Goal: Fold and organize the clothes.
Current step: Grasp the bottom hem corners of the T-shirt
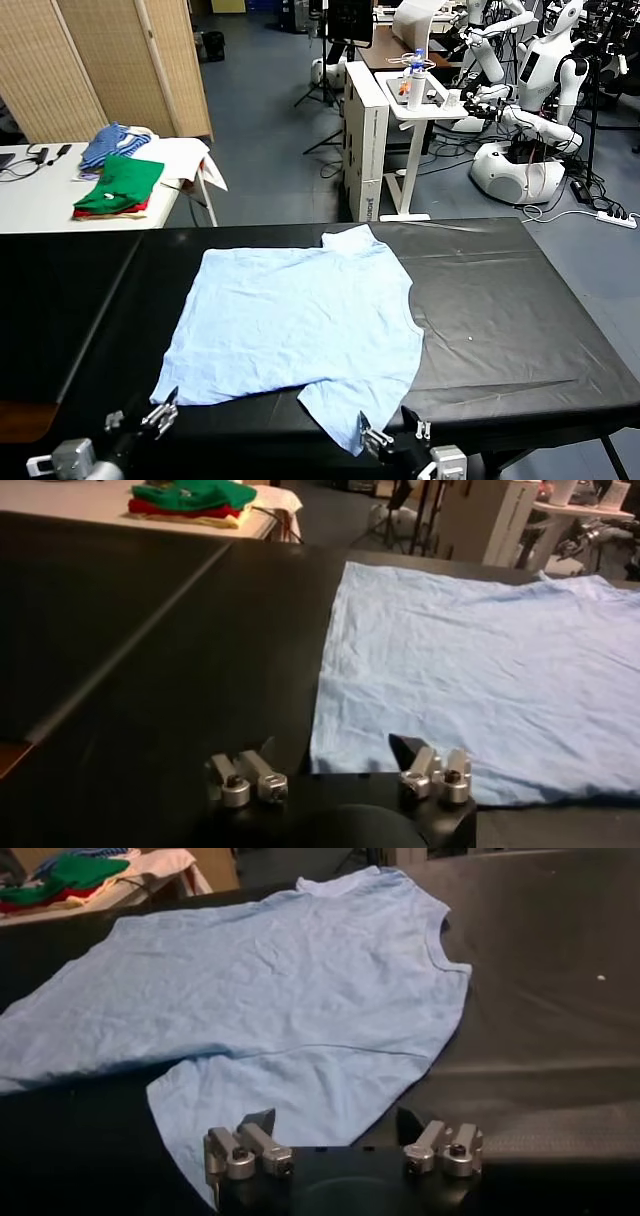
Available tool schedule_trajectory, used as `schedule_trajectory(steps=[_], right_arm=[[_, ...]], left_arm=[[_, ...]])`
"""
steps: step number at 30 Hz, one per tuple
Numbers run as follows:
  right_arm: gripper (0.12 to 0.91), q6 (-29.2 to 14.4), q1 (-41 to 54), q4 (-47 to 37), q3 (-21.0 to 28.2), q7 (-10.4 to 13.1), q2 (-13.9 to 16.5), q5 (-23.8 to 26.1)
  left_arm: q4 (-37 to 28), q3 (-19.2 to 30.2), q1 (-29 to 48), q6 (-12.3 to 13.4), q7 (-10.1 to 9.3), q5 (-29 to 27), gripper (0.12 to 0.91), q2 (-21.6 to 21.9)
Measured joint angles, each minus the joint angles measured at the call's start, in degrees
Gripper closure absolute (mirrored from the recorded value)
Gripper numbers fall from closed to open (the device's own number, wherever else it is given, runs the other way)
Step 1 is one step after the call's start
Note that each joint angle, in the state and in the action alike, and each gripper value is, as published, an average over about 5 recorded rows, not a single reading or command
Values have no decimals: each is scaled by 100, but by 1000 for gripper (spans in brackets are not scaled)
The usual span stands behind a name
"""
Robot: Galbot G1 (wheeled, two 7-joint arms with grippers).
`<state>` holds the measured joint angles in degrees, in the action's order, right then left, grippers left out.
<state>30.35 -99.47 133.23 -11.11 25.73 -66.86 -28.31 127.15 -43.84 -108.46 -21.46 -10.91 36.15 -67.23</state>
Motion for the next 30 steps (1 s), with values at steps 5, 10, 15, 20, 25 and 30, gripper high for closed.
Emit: schedule_trajectory(steps=[5, 10, 15, 20, 25, 30], right_arm=[[884, 1, -36, 75, -119, -10, 55, -21], [886, 18, -43, 130, -277, -37, 115, -141], [886, 85, -117, 249, -468, -48, 200, -300], [886, 174, -297, 449, -720, -67, 310, -460], [886, 246, -520, 650, -1055, -93, 440, -627], [886, 264, -747, 756, -1331, -144, 526, -676]], left_arm=[[-7, 12, 5, -2, 5, -6, 736, -24], [-9, 32, 13, -2, 11, -5, 865, -24], [21, 97, 13, 7, 14, -2, 884, -32], [88, 162, -15, 15, 9, -29, 884, -93], [213, 172, -122, 47, -27, -160, 884, -175], [420, 169, -296, 57, -109, -265, 884, -273]])
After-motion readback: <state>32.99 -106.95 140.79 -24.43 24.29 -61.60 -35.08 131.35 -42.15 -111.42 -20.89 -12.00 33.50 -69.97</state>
